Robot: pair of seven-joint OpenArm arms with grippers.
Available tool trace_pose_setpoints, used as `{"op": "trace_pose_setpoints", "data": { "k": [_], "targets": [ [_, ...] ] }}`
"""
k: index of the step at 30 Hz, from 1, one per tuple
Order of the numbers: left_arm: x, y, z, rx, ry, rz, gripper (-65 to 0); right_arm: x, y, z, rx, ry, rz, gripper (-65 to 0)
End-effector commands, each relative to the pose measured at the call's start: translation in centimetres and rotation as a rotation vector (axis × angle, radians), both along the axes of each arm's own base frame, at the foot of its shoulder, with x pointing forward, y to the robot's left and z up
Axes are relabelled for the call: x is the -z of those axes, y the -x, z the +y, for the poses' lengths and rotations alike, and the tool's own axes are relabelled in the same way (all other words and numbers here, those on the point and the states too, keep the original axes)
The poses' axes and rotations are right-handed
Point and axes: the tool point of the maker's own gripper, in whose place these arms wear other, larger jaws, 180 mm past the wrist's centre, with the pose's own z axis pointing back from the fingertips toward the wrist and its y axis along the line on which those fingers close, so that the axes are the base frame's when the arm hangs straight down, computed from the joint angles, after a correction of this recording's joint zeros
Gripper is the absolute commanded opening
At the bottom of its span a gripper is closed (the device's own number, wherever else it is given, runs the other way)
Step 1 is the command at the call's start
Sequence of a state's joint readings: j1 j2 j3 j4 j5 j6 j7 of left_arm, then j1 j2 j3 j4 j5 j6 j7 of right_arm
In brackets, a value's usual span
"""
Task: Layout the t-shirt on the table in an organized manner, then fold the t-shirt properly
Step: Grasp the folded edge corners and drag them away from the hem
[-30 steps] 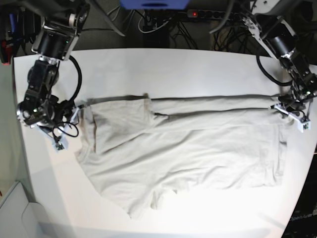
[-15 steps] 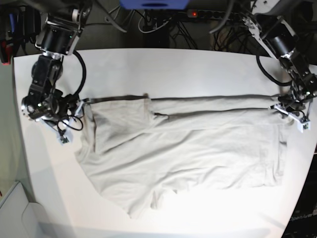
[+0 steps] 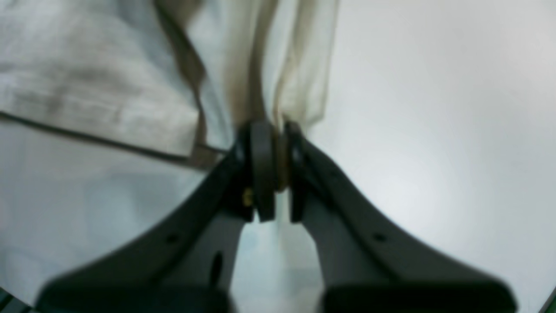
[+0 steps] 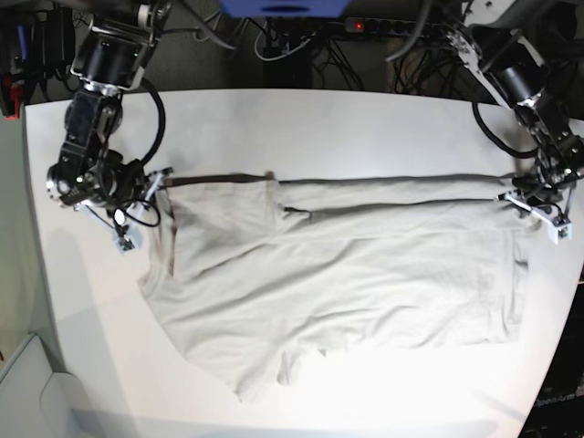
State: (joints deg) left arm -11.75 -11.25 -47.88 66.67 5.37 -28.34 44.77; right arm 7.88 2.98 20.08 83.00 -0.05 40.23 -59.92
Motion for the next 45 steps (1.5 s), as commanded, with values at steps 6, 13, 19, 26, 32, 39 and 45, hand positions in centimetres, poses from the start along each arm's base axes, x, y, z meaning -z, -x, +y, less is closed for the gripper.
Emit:
{"op": "trace_pose_setpoints", "data": {
  "k": [6,13,19,26,32,39,45],
  "targets": [
    [-1.0,1.1,0.9,0.005,-0.043,0.024,-64.7,-0.7,0.8,-2.7,0.014,0.072,-0.002,-65.0],
    [-1.4,4.0,0.8,0.012,-0.09,0.084,-64.7,-3.7,3.1,-3.1,-0.009,0.162,-0.083,-65.0],
    [-1.9,6.3,-0.5,0.066,-0.153,0.136,-64.7,-4.0,6.4,-3.3,-0.022,0.206,-0.07,-65.0],
    [-1.9,7.6,-1.5,0.118,-0.19,0.163,-64.7,-2.4,10.6,-3.4,-0.036,0.219,0.012,-65.0],
    [-1.0,8.4,-2.1,0.189,-0.188,0.201,-64.7,-2.0,12.8,-5.3,0.027,0.235,0.053,-65.0],
    [-1.4,8.1,-1.9,0.197,-0.198,0.197,-64.7,-2.1,13.3,-6.4,0.062,0.245,0.058,-65.0],
    [-1.3,8.2,-1.9,0.199,-0.196,0.2,-64.7,-1.6,13.4,-5.3,0.064,0.217,0.067,-65.0]
  ]
}}
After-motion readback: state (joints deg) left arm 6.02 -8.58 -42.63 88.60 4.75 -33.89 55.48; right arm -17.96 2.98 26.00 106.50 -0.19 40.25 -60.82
